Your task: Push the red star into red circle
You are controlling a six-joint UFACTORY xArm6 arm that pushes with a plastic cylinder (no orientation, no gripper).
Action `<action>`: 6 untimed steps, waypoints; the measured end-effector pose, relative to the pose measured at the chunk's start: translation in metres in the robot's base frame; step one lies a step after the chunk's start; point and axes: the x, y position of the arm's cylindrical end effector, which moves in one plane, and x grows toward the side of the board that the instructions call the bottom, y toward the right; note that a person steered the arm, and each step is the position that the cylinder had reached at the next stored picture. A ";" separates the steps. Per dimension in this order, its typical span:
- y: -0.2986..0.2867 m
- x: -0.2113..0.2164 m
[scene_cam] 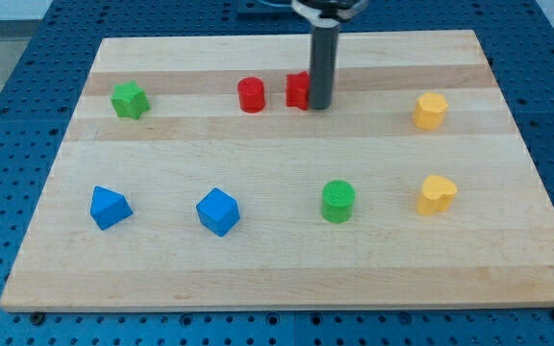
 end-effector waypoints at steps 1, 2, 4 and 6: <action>0.022 0.000; 0.074 -0.002; 0.068 -0.030; 0.010 -0.040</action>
